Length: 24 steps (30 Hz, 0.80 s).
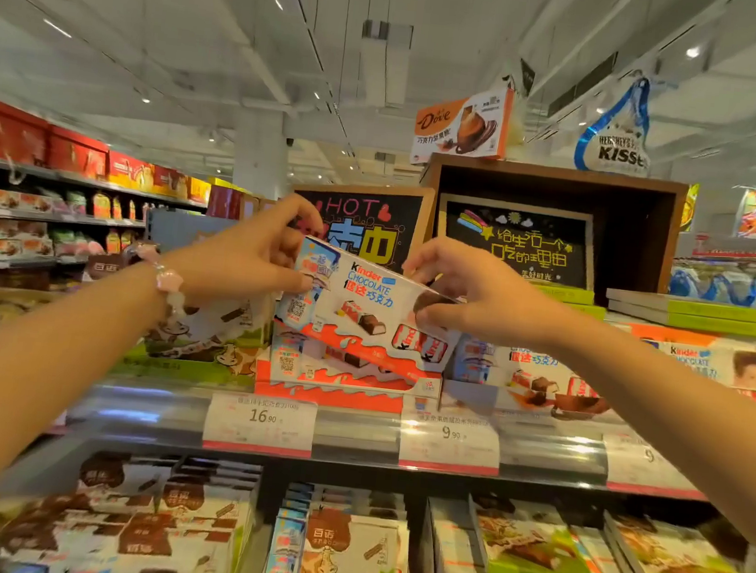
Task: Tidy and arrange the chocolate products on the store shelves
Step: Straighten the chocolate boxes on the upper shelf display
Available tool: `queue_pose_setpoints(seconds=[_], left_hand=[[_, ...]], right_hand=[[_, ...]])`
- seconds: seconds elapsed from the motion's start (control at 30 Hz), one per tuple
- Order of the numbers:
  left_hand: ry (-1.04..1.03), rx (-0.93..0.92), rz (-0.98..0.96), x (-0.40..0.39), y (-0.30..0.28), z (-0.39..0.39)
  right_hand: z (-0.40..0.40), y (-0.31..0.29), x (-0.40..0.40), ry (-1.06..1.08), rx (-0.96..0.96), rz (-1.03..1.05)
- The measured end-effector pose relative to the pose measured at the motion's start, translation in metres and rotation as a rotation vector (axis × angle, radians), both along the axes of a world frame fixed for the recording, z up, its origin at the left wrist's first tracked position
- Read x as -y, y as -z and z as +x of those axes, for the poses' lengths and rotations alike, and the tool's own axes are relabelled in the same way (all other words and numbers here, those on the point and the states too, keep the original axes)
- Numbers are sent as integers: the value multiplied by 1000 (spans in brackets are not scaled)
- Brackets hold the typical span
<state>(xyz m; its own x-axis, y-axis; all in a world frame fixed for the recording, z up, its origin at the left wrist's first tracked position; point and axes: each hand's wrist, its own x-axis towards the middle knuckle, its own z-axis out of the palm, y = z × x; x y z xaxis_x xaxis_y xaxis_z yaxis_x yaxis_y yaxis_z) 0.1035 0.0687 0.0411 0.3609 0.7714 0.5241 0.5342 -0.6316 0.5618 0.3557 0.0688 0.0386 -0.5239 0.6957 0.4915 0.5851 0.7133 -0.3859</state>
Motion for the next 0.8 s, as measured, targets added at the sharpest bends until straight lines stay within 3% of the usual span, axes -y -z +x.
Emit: queue_pose_setpoints(seconds=[0.23, 0.63, 0.8], left_hand=[[-111, -202, 38, 1, 2, -2], [-276, -635, 193, -5, 4, 0], [-220, -579, 198, -2, -1, 11]], right_hand=[[-1, 17, -11, -18, 23, 123], [-11, 18, -8, 128, 334, 298], [-11, 14, 2, 145, 370, 244]])
